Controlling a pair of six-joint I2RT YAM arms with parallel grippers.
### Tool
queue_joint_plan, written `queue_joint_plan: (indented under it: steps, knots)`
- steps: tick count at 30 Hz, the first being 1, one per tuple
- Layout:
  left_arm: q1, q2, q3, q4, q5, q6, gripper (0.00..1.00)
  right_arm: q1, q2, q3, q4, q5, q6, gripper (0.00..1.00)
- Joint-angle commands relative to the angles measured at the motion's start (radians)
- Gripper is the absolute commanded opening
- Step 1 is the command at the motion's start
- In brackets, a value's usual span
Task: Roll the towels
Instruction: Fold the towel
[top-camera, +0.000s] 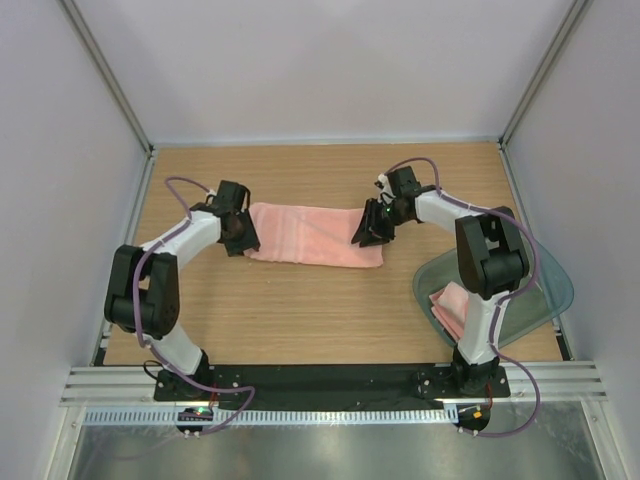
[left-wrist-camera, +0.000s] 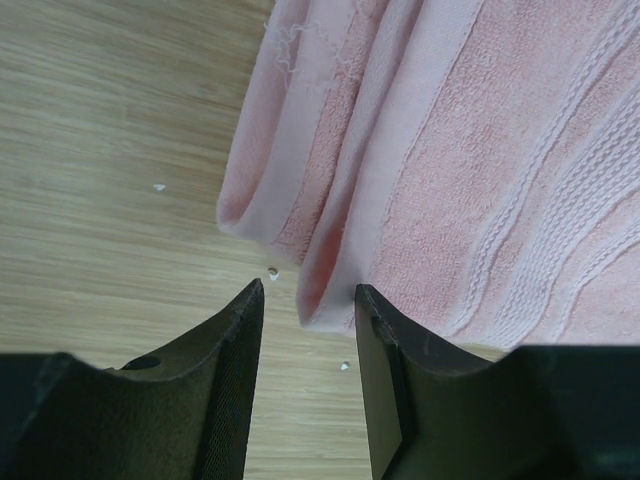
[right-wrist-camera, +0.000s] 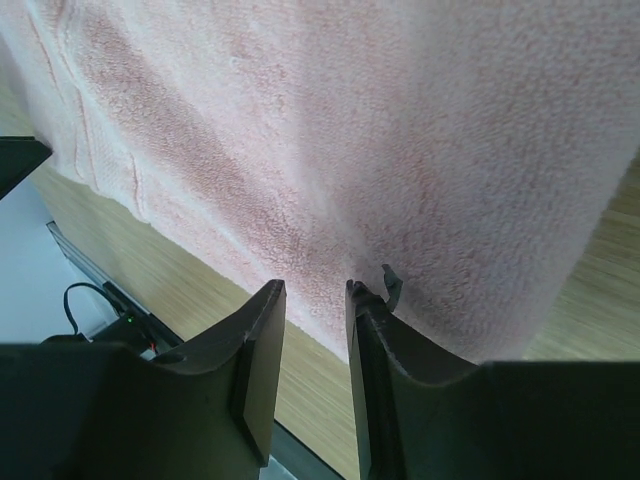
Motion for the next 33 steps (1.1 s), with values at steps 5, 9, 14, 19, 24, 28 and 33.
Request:
queue_joint_plan:
  steps: [5, 9, 14, 19, 24, 28, 33]
  knots:
    - [-0.004, 0.042, -0.007, 0.083, 0.045, -0.03, 0.42, -0.017, 0.032, -0.057, 0.071, 0.02, 0.007, 0.36]
    - [-0.006, 0.045, -0.027, 0.097, 0.045, -0.034, 0.43, -0.026, 0.064, -0.069, 0.086, 0.024, 0.005, 0.35]
    - [-0.009, 0.048, -0.052, 0.123, 0.08, -0.04, 0.46, -0.031, 0.087, -0.077, 0.1, 0.023, 0.005, 0.34]
    - [-0.01, 0.043, -0.041, 0.143, 0.106, -0.045, 0.27, -0.031, 0.091, -0.089, 0.106, 0.023, 0.005, 0.34]
    - [-0.01, 0.028, 0.015, 0.131, 0.149, -0.037, 0.0, -0.031, 0.088, -0.096, 0.108, 0.024, 0.005, 0.34]
    - [-0.01, -0.005, 0.072, 0.102, 0.161, -0.016, 0.0, -0.031, 0.075, -0.098, 0.103, 0.026, 0.005, 0.34]
    - [-0.012, -0.056, 0.141, 0.086, 0.16, 0.073, 0.0, -0.029, 0.035, -0.086, 0.082, 0.026, 0.005, 0.41]
